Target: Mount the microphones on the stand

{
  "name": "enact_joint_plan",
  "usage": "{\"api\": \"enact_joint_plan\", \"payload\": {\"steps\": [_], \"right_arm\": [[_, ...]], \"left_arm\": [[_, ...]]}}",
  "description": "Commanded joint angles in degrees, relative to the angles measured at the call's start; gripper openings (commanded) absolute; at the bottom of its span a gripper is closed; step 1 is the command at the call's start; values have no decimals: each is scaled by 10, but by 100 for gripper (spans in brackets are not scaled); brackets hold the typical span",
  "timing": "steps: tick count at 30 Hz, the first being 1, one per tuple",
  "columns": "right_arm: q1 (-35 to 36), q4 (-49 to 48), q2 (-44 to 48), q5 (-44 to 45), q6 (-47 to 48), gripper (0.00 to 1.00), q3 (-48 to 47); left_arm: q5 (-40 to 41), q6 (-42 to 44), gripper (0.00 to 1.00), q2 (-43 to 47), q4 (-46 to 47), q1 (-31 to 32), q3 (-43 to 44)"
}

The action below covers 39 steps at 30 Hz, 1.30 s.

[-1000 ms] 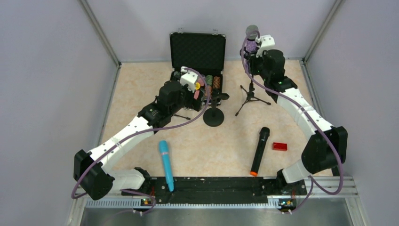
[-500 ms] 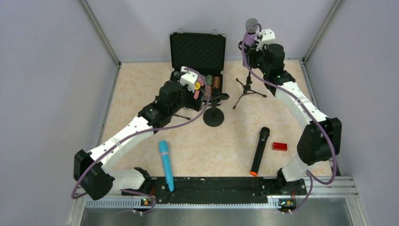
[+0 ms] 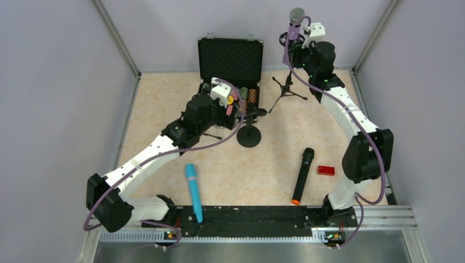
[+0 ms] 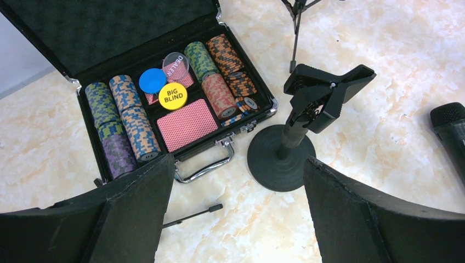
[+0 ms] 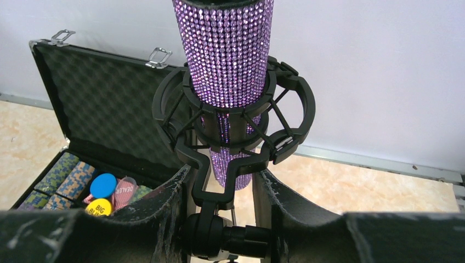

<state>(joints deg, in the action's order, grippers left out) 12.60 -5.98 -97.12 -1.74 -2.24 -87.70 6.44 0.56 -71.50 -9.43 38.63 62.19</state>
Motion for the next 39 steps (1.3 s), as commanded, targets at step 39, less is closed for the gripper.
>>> {"api": "enact_joint_plan", "payload": {"steps": [39], "right_arm": [[-10, -13, -99, 151, -28, 5, -117]], "left_arm": [[-1, -2, 91, 5, 25, 4, 7]]}}
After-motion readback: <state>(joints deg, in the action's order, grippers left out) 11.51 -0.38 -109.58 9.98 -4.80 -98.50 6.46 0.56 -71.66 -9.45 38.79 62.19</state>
